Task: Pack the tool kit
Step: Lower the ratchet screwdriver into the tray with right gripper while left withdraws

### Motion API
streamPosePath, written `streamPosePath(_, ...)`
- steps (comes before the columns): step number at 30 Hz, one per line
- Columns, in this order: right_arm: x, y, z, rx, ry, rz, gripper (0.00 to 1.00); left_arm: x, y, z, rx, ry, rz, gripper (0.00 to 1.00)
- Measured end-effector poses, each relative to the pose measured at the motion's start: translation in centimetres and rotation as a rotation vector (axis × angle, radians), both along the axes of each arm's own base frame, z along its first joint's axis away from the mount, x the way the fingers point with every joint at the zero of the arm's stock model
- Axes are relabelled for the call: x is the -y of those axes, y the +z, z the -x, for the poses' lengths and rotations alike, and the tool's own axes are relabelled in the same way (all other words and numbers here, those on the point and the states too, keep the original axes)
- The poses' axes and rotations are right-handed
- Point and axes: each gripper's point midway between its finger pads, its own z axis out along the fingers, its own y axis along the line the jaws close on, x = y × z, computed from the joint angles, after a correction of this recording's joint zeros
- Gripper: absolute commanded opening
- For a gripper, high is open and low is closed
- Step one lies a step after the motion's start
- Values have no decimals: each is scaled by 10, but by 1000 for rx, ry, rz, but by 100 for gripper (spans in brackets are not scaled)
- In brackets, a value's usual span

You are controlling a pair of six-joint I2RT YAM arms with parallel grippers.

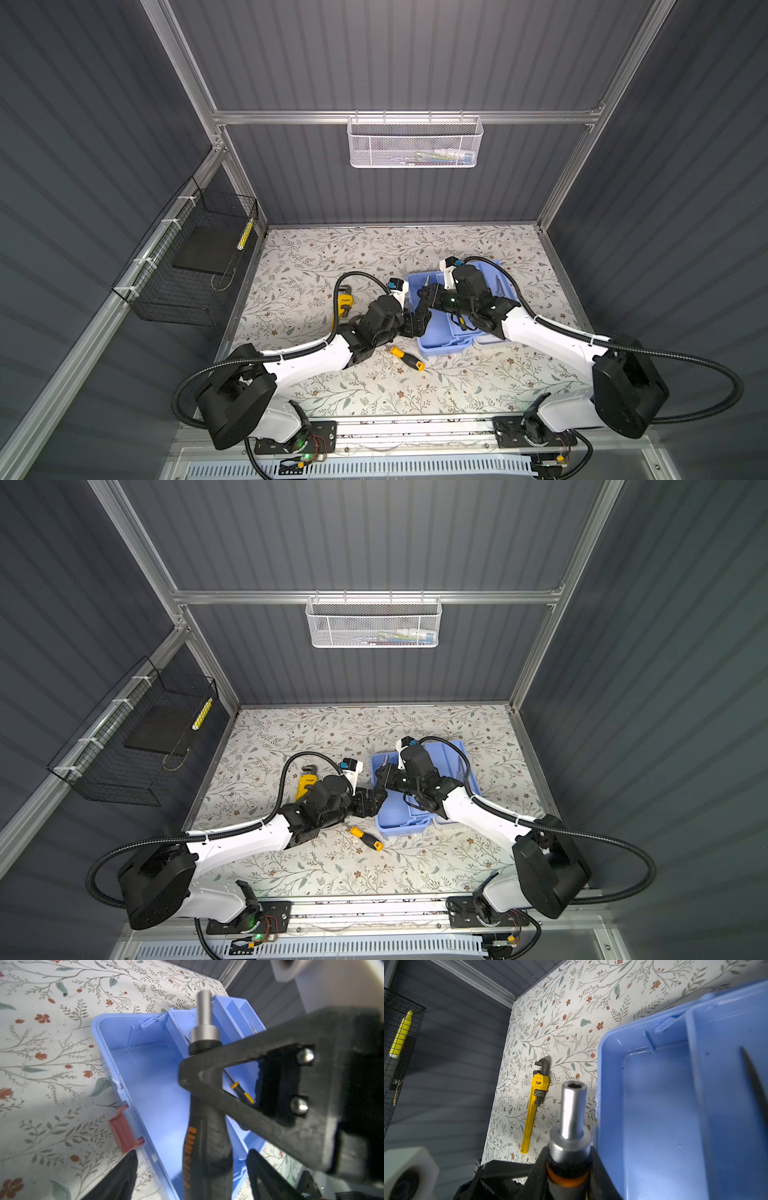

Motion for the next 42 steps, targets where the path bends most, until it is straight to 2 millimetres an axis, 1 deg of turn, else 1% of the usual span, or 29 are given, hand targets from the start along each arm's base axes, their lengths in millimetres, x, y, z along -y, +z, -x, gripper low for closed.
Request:
streamPosePath(2,10,8,3,17,-7,16,10,-9,7,-1,23,36,0,100)
streamPosePath(5,26,21,6,46,-21,44,10,-22,20,-5,60,90,-2,100)
streamPosePath(7,40,28,8,59,-33,75,10,-30,21,-7,69,123,-24,100)
streamPosePath(11,65,41,10,85,-57,159,9,-44,5,-9,49,171,-109,100)
streamPosePath(15,93,50,10,103,-88,255,10,-49,-7,-10,29,187,-160,100)
streamPosePath(17,108,51,9,103,-104,314,9,-50,-12,-10,21,189,-176,100)
streamPosePath(20,129,46,8,86,-120,404,9,-50,-15,-10,13,189,-189,100)
streamPosePath(23,144,41,4,70,-127,488,10,-52,-17,-10,10,193,-200,100)
streamPosePath(29,158,28,-9,39,-103,631,9,-55,-19,-10,5,201,-217,100)
streamPosePath(37,163,14,-24,14,-55,752,10,-58,-22,-9,1,208,-233,100)
streamPosePath(42,164,5,-26,-7,-26,794,11,-58,-22,-9,1,210,-235,100)
